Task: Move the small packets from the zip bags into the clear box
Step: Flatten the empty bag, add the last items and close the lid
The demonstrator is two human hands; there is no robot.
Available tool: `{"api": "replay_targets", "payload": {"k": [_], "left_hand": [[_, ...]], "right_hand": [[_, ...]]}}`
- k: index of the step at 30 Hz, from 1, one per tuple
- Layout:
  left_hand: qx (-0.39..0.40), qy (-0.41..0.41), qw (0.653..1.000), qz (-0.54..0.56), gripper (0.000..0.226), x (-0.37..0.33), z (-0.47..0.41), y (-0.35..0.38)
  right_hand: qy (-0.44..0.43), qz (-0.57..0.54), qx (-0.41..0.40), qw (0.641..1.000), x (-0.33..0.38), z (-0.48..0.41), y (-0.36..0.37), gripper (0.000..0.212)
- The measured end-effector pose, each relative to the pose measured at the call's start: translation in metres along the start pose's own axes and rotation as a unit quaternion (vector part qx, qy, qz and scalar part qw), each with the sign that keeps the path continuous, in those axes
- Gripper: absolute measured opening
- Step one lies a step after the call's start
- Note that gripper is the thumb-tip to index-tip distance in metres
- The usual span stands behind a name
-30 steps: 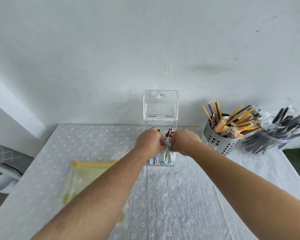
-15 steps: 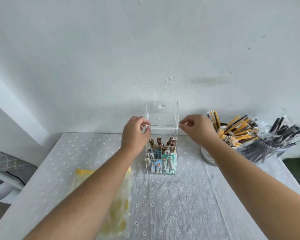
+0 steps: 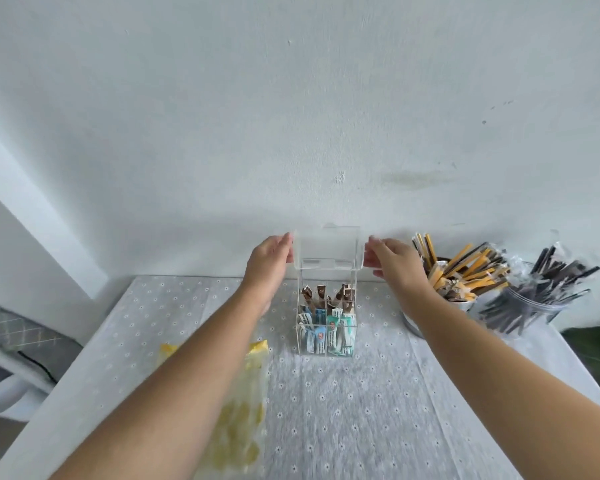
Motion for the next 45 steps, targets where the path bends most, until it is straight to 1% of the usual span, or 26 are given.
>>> {"api": "replay_targets", "payload": {"k": [3, 6, 8, 12, 14, 16, 18, 20, 22, 23, 24, 28, 33, 37, 41, 45], "left_hand": [[-0.003, -0.011, 1.000, -0.028, 0.030, 0.018, 0.023, -0.001], [0.012, -0.017, 0.996, -0.085, 0.017, 0.042, 0.044, 0.006], [0.019, -0.020, 0.994, -0.104, 0.008, 0.058, 0.051, 0.011], [0.021, -0.023, 0.993, -0.112, 0.009, 0.072, 0.052, 0.015], [0.027, -0.020, 0.992, -0.119, 0.015, 0.072, 0.051, 0.016], [0.023, 0.020, 0.986, -0.161, 0.029, 0.069, 0.049, 0.016], [0.009, 0.095, 0.970, -0.222, 0.042, 0.061, 0.047, 0.016], [0.015, 0.177, 0.942, -0.284, 0.044, 0.050, 0.048, 0.020], [0.033, 0.235, 0.916, -0.323, 0.040, 0.045, 0.047, 0.026], [0.034, 0.253, 0.909, -0.330, 0.038, 0.045, 0.047, 0.028], [0.029, 0.267, 0.904, -0.332, 0.037, 0.045, 0.048, 0.028], [-0.008, 0.307, 0.892, -0.333, 0.037, 0.057, 0.043, 0.029], [-0.023, 0.313, 0.886, -0.340, 0.039, 0.056, 0.021, 0.035], [-0.014, 0.285, 0.894, -0.344, 0.038, 0.051, -0.009, 0.042], [-0.005, 0.281, 0.891, -0.358, 0.037, 0.045, -0.032, 0.048], [-0.009, 0.286, 0.893, -0.348, 0.036, 0.043, -0.042, 0.049]], "right_hand": [[0.009, 0.007, 0.000, 1.000, -0.024, 0.021, 0.000, 0.026], [0.028, 0.042, 0.003, 0.999, -0.050, 0.034, 0.005, 0.024], [0.041, 0.062, 0.010, 0.997, -0.064, 0.038, 0.009, 0.019], [0.041, 0.072, 0.012, 0.996, -0.073, 0.037, 0.011, 0.015], [0.028, 0.091, 0.013, 0.995, -0.069, 0.035, 0.011, 0.016], [-0.014, 0.141, -0.003, 0.990, -0.060, 0.035, 0.008, 0.020], [-0.095, 0.203, -0.018, 0.974, -0.047, 0.036, 0.008, 0.025], [-0.183, 0.278, 0.007, 0.943, -0.040, 0.040, 0.015, 0.027], [-0.259, 0.340, 0.035, 0.903, -0.044, 0.041, 0.023, 0.025], [-0.287, 0.357, 0.040, 0.888, -0.048, 0.041, 0.026, 0.024], [-0.304, 0.362, 0.039, 0.880, -0.053, 0.041, 0.026, 0.024], [-0.352, 0.336, 0.002, 0.874, -0.064, 0.036, 0.025, 0.024], [-0.355, 0.330, -0.010, 0.875, -0.058, 0.013, 0.029, 0.025], [-0.332, 0.341, -0.014, 0.879, -0.050, -0.015, 0.032, 0.024], [-0.315, 0.349, -0.014, 0.882, -0.045, -0.035, 0.036, 0.024], [-0.300, 0.350, 0.000, 0.887, -0.042, -0.046, 0.036, 0.026]]}}
Point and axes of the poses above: each hand's wrist, its own z-axis away from the middle knuckle, its own y-axis out of the palm, x = y × z, the point moved 5 cm from there along -z, towards the middle knuckle, and after that the axes turned 5 degrees about y, right-handed, at the moved point
